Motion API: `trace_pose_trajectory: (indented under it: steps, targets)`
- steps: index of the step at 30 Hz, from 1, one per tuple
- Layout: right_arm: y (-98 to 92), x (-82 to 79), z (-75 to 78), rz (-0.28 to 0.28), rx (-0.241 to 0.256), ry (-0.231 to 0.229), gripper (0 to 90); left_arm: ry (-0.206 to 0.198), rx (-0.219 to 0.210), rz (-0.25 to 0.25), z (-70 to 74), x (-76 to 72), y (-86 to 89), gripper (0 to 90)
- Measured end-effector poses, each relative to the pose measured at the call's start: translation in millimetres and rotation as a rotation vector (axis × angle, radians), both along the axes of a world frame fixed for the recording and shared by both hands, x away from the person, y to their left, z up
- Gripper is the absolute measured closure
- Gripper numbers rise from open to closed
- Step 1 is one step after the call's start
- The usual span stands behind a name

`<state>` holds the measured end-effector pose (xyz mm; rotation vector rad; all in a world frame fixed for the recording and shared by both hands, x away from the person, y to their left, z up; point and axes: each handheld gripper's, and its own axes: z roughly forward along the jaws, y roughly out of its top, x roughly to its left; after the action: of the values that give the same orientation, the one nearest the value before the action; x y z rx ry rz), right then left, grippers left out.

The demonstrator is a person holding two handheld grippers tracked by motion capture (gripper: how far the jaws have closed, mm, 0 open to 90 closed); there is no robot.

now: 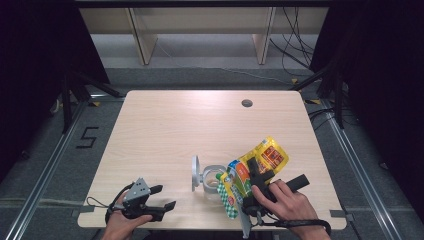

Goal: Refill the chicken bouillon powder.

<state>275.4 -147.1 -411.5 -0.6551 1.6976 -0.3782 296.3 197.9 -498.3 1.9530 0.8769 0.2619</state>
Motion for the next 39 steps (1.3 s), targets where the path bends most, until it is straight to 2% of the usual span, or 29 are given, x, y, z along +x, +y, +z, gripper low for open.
trace_pose_trajectory:
  steps: [1,2,3,4,5,13,14,15,19,22,24,26,27,34,37,39]
  targets:
    - [-0.7,-0.9,-1.9,-0.003,0.017,-0.003,54.6,-0.001,0.000,-0.001,0.1,0.0,0.0,23.4]
    - [-1.7,-1.2,-3.0,-0.016,0.037,0.017,54.6,-0.003,0.002,0.003,0.3,-0.5,-0.3,23.4]
    - [0.0,-0.4,-1.6,0.013,0.006,0.008,54.6,-0.010,0.007,-0.001,0.5,-0.2,0.0,23.4]
    - [0.1,0.1,-1.3,0.011,0.001,0.016,54.6,-0.018,0.005,-0.008,0.4,0.3,-0.2,23.4]
    - [-0.9,-0.1,-2.1,-0.001,0.016,0.013,54.6,-0.017,0.014,-0.011,0.6,0.4,0.5,23.4]
    - [-2.1,-0.1,-1.5,0.000,0.004,0.009,54.7,-0.017,-0.002,-0.004,0.3,0.0,-0.7,23.4]
    - [-2.1,0.1,-0.6,0.008,-0.009,0.008,54.7,-0.017,-0.001,-0.004,0.3,0.0,-0.7,23.4]
    - [-2.5,-0.5,-0.8,0.001,0.000,0.005,54.7,-0.018,0.014,-0.011,0.6,0.4,0.4,23.5]
    - [-2.7,-2.3,0.0,0.006,0.002,-0.014,54.7,-0.016,0.011,-0.013,0.4,0.7,0.4,23.5]
    - [-2.9,-2.8,0.4,0.002,0.005,0.003,54.8,-0.003,0.009,0.002,0.3,0.4,0.9,23.5]
    - [-2.7,-1.6,2.4,0.019,-0.019,0.008,54.9,-0.002,0.006,0.002,-0.2,0.6,0.7,23.4]
    - [-5.5,-1.7,-0.1,-0.007,0.020,0.007,55.0,-0.005,0.006,0.003,0.1,0.6,0.8,23.5]
    - [-2.8,0.6,2.7,0.022,-0.020,0.012,55.1,-0.006,0.007,0.003,0.4,0.4,1.0,23.5]
    - [-1.8,3.3,4.6,0.030,-0.035,0.023,55.3,-0.015,0.015,-0.007,0.2,1.2,1.8,23.5]
    - [-1.7,4.4,7.0,0.036,-0.046,0.030,55.4,-0.002,0.007,0.003,0.0,0.4,0.9,23.5]
    - [-0.7,5.6,9.5,0.047,-0.080,0.025,55.4,-0.005,0.008,0.004,0.0,0.6,1.1,23.5]
